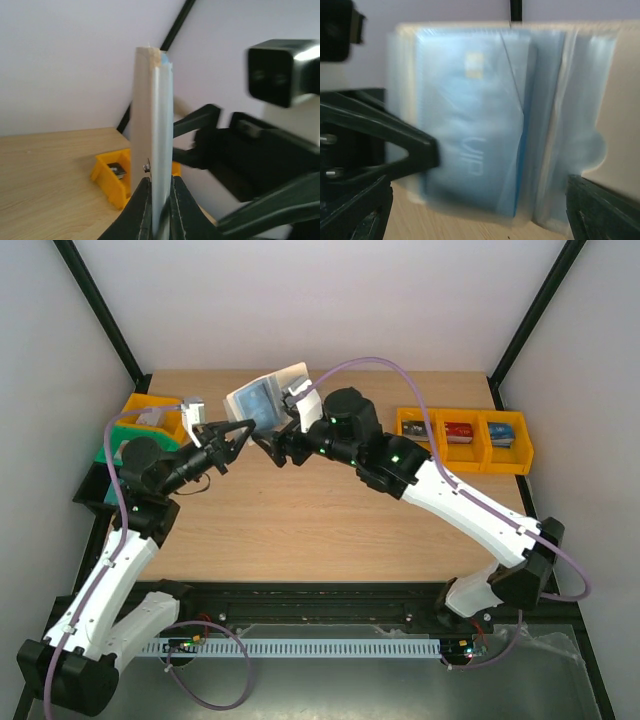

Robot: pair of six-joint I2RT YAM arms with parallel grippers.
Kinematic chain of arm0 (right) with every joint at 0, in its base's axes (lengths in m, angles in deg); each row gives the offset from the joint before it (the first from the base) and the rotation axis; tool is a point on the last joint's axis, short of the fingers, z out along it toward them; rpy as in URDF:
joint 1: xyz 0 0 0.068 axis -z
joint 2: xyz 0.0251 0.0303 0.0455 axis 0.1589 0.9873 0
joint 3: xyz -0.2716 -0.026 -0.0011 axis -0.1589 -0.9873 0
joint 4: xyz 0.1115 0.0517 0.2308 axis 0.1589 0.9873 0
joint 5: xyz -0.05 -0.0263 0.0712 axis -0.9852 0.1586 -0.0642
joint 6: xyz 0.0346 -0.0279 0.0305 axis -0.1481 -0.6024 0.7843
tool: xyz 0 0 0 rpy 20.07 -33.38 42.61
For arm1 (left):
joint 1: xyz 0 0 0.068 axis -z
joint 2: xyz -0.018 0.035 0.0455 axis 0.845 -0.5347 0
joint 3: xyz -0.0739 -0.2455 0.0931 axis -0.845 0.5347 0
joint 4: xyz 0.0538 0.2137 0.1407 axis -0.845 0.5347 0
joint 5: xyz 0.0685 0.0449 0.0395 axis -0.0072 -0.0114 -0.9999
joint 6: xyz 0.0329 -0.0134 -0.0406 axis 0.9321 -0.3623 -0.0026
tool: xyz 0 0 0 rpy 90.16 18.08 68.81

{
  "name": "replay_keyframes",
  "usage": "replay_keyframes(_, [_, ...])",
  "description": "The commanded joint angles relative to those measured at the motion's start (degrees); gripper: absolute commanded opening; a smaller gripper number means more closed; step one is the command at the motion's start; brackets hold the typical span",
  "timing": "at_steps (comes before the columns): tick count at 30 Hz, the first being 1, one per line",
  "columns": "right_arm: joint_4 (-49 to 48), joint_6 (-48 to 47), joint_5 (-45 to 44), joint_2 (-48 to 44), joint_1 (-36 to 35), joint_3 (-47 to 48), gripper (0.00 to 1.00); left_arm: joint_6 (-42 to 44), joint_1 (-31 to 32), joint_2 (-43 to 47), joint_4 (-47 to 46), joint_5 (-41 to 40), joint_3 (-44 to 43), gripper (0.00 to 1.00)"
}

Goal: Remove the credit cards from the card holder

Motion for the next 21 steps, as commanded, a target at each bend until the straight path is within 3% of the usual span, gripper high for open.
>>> replay_keyframes(1, [-3.44,-2.32,-1.92,0.78,0.23,-0.45,0.91,-2.47,0.00,1.01,-8.71,9.46,0.51,0.02])
replay_keyframes(4, [-3.68,-2.55,-3.49,1.26,0.20,-0.21,0.90,-4.00,-0.03,1.12,-11.85,13.70,1.37,0.02])
replay_keyframes(8, [-3.33,-2.25,-2.86,1.87,0.22,-0.48,0.79,-6.25,0.05,1.09,-14.96,15.93,2.26,0.02])
replay_keyframes(11, [-3.30,-2.56,-2.46,2.12,0.21,-1.72,0.76,-7.39,0.07,0.80,-17.92,16.92,2.29,0.02])
replay_keyframes(14, [-4.84,-2.55,-2.87,1.86,0.26,-3.30,0.61,-8.08,0.62,0.42,-20.45,19.21,2.31,0.02])
replay_keyframes(21, [-5.91,-2.12,-2.24,2.37,0.26,-3.22,0.39,-8.21,2.23,0.15,-22.21,21.28,2.27,0.03])
